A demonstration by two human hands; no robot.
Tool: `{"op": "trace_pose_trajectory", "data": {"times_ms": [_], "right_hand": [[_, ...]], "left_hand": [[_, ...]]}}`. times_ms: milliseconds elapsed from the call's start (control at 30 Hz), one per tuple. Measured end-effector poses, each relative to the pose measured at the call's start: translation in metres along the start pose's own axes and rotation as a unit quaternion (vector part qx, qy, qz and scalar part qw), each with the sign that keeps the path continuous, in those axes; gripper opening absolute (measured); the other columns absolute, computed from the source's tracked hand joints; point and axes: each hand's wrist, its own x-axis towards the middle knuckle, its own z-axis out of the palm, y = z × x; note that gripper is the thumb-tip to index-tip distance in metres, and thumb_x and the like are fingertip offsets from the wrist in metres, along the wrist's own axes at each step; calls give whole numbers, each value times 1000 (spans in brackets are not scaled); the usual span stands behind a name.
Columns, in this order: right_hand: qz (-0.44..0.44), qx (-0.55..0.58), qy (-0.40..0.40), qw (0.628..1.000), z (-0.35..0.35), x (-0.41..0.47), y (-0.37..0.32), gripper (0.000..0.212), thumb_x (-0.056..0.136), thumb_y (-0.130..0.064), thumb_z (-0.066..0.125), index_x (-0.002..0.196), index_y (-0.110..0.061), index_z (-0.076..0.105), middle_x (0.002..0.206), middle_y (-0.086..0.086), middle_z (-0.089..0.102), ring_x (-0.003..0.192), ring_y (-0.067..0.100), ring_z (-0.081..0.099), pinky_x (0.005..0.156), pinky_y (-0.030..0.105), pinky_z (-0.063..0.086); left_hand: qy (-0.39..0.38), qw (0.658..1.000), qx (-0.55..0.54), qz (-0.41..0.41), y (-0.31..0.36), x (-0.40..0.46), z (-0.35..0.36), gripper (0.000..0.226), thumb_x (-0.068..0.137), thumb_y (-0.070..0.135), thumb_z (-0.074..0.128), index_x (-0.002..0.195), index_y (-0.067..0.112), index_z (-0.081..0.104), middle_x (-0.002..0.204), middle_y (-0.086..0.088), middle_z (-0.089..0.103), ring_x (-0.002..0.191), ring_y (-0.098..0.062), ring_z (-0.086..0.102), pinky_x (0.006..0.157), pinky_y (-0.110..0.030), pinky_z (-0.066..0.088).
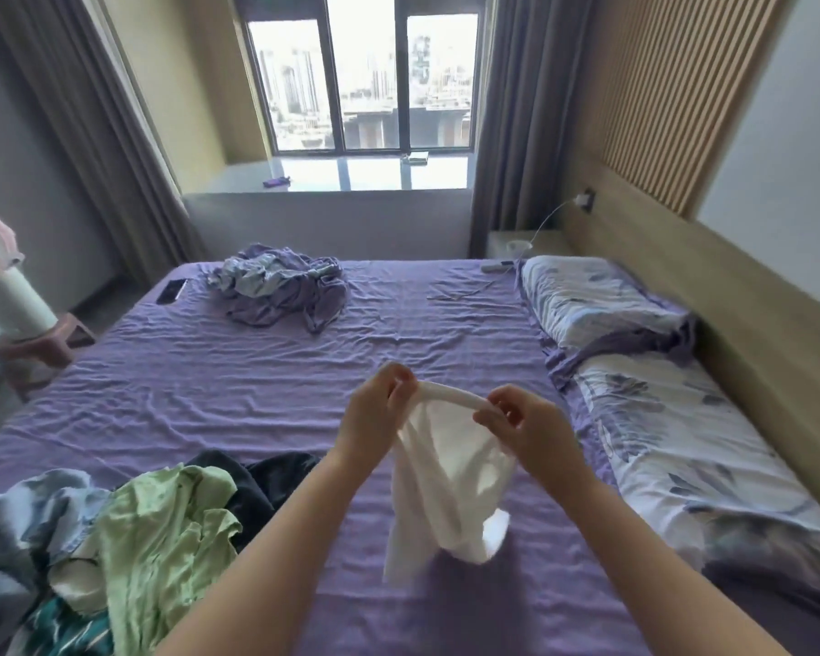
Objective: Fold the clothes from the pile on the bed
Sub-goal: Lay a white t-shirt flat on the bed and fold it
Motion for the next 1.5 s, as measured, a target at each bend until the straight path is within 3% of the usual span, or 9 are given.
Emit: {"op": "trace_pose_trajectory", "data": {"times_ms": [167, 433, 600, 767, 900, 1033, 1200, 1333, 1500], "right_hand": [[-32, 4, 33, 999, -52, 19, -47, 18, 78, -34, 73, 80, -23, 60, 71, -6, 60, 70, 19, 58, 71, 34, 46], [-29, 33, -33, 998, -92, -14, -88, 18, 85, -34, 65, 82, -24, 51, 71, 0, 69, 57, 5, 54, 60, 20, 40], [37, 290, -169, 941, -86, -53, -90, 26, 98, -24, 39, 118, -19, 55, 110, 10, 67, 101, 11, 62, 89, 18, 44], [-28, 98, -182, 978, -44, -75, -95, 78, 84, -19, 68, 146, -25, 20, 140, -13, 34, 131, -1, 31, 95, 0, 26], [-44, 88, -35, 994, -33, -56, -116, 68, 79, -24, 74, 138, -14, 41, 128, -9, 47, 116, 4, 44, 103, 23, 32], [-32, 81, -36, 995, -32, -43, -123, 11, 84, -20, 68, 93, -15, 64, 80, 3, 67, 72, 15, 57, 71, 28, 43], [12, 182, 32, 983, -52, -25, -120, 7, 90, -19, 61, 87, -14, 65, 65, -5, 62, 62, 11, 52, 67, 34, 45], [-5, 164, 55, 985, -63, -13, -123, 15, 90, -16, 60, 77, -22, 65, 57, -15, 58, 53, -2, 48, 54, 11, 37], [0, 172, 71, 982, -73, -9, -124, 21, 89, -20, 60, 70, -29, 65, 61, -15, 59, 52, -6, 47, 52, 10, 37]], "left_hand": [[10, 996, -15, 85, 60, 23, -36, 7, 96, 17, 50, 95, 13, 56, 68, 8, 54, 57, -1, 47, 57, -23, 32], [-8, 994, -31, 100, 123, 10, -61, 9, 98, 20, 44, 98, 15, 51, 77, 6, 54, 64, -6, 49, 57, -25, 35], [22, 995, -59, 81, 138, 3, -77, 17, 99, 16, 44, 107, 4, 52, 91, -6, 55, 76, -21, 51, 67, -29, 38], [-3, 993, -99, 70, 143, -2, -88, 5, 98, 16, 45, 96, 13, 50, 82, -2, 54, 75, -21, 51, 69, -31, 43], [-40, 991, -104, 80, 137, -10, -98, 6, 97, 17, 48, 95, 16, 53, 75, 7, 55, 60, -7, 48, 50, -11, 40], [-25, 992, -103, 66, 121, -12, -115, 6, 97, 17, 48, 93, 16, 52, 69, 5, 54, 45, 0, 44, 42, -12, 35], [-15, 998, -29, 58, 97, -12, -144, 8, 95, 21, 53, 88, 19, 55, 65, 6, 54, 39, 4, 43, 41, -9, 34], [-38, 996, -58, 62, 90, -12, -146, 12, 90, 22, 62, 78, 25, 60, 54, 11, 57, 41, 3, 44, 43, -10, 36], [-118, 986, -115, 42, 93, -9, -133, 20, 83, 25, 72, 102, 24, 66, 66, 4, 57, 61, -8, 50, 58, -20, 39]]}}
